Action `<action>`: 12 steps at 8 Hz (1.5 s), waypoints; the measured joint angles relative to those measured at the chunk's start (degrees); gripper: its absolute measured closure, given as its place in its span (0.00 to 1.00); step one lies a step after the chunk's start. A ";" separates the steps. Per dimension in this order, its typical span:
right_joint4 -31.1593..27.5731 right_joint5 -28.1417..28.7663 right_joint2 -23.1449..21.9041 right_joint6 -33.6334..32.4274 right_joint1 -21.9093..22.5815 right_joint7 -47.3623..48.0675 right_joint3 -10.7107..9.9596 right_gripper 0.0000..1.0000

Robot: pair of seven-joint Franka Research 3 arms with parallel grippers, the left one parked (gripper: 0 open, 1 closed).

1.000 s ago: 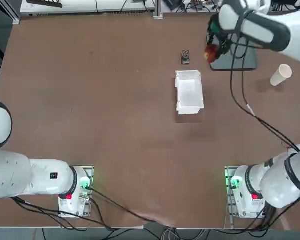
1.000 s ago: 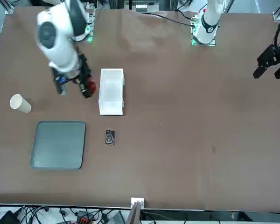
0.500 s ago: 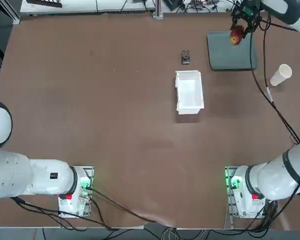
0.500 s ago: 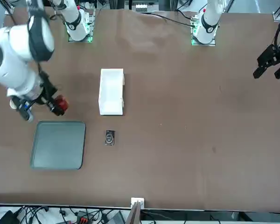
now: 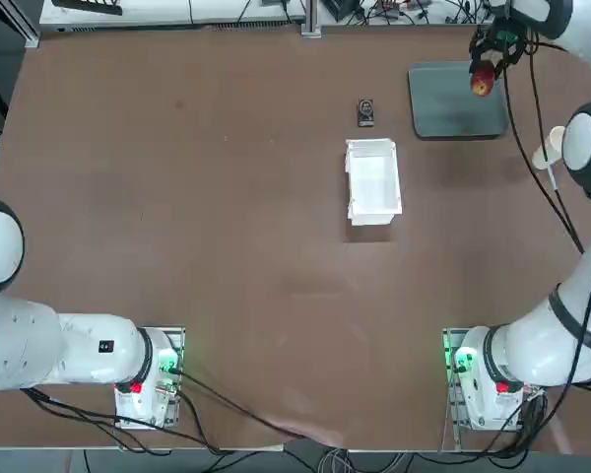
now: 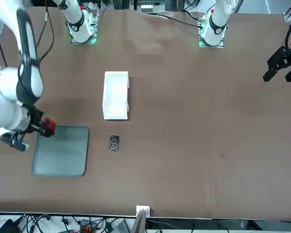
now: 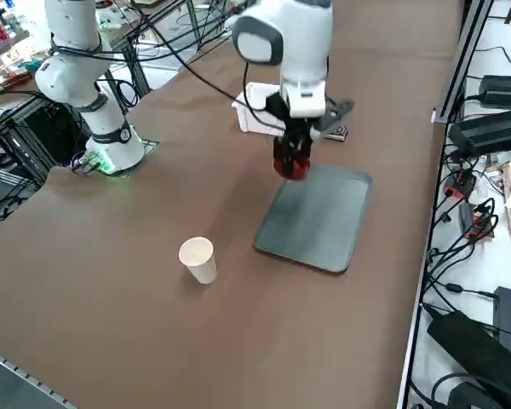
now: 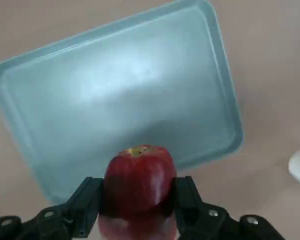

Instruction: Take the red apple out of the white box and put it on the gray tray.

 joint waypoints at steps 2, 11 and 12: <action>1.23 3.86 4.87 4.31 -2.17 -5.93 0.05 0.21; 1.93 5.28 11.82 16.46 -2.04 -8.95 2.15 0.22; 1.93 5.29 11.83 16.51 -2.03 -8.95 2.22 0.19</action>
